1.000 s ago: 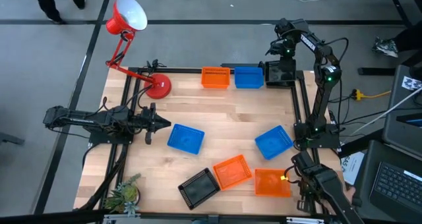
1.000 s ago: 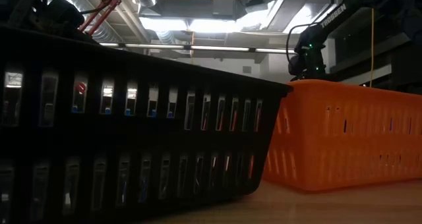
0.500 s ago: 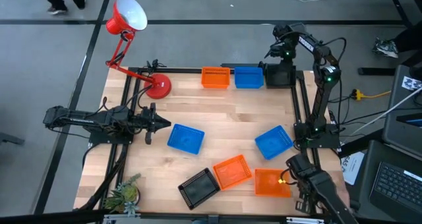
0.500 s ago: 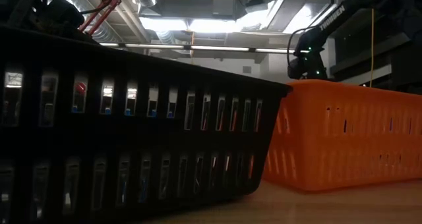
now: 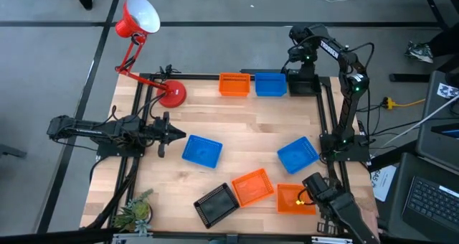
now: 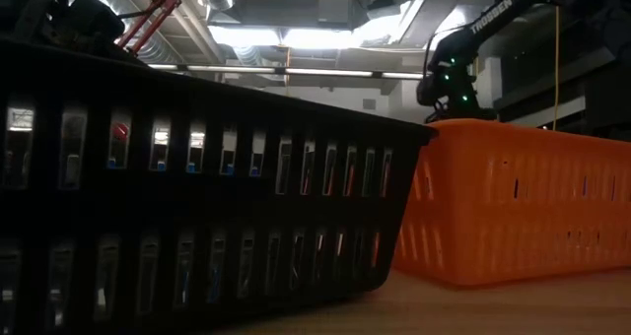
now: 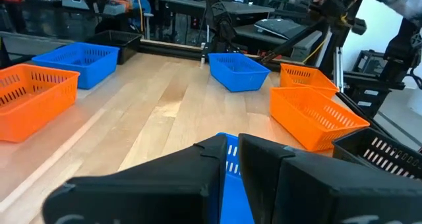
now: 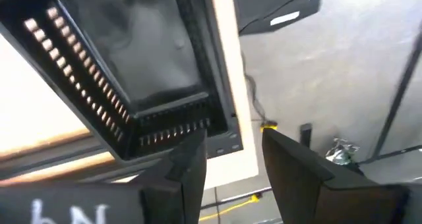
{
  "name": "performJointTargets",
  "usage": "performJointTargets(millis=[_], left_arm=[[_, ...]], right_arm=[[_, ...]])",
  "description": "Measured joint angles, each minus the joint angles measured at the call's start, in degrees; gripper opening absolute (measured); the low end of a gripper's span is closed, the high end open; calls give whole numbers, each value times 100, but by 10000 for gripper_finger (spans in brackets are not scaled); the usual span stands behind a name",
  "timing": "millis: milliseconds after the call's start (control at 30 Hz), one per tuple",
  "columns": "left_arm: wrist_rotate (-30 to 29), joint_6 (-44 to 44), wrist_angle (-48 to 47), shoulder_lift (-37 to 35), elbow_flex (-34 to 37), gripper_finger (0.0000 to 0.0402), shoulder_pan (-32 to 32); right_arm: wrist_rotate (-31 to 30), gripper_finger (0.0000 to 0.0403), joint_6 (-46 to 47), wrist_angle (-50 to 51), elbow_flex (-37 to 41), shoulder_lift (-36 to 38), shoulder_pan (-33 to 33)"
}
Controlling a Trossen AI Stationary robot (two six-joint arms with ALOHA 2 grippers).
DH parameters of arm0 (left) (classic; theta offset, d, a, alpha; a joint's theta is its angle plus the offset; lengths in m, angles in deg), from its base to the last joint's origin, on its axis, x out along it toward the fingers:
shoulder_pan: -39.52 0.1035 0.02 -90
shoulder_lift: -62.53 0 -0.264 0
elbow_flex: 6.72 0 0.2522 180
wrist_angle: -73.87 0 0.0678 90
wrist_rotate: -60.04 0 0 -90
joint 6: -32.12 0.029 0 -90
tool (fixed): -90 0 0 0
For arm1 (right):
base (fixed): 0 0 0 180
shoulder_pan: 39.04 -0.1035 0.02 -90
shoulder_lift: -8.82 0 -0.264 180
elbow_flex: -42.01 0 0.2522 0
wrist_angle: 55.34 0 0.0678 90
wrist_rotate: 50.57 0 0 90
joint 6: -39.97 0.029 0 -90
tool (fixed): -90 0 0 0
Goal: Stack baskets by color
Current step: Stack the bottom black bin on the top black bins
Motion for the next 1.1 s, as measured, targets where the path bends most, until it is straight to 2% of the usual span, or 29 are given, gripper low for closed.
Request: performJointTargets(millis=[100,233,367,467,533,600,700,833,933,1100], left_arm=[[0,0,0,0,0,31,1],[0,-3,0,0,0,31,0],[2,-5,0,0,0,31,2],[2,-7,0,0,0,31,2],[0,-9,0,0,0,31,2],[2,-13,0,0,2,31,0],[5,-13,0,0,2,31,0],[44,-37,2,0,2,31,0],[45,-37,13,0,1,31,0],[44,-37,17,0,0,31,0]], right_arm=[[308,147,130,1,-188,44,-203],[1131,147,777,8,-559,44,-612],[2327,147,1571,252,-995,46,-1071],[3392,147,2259,827,-1314,48,-1411],[4183,147,2442,1286,-1422,69,-1644],[4960,147,2588,1131,-1332,237,-1859],[5674,147,2678,1203,-1310,476,-2283],[5829,147,2852,1172,-1156,823,-2945],[5863,147,3327,1222,-954,1149,-3486],[5575,147,3637,1184,-375,1799,-4395]])
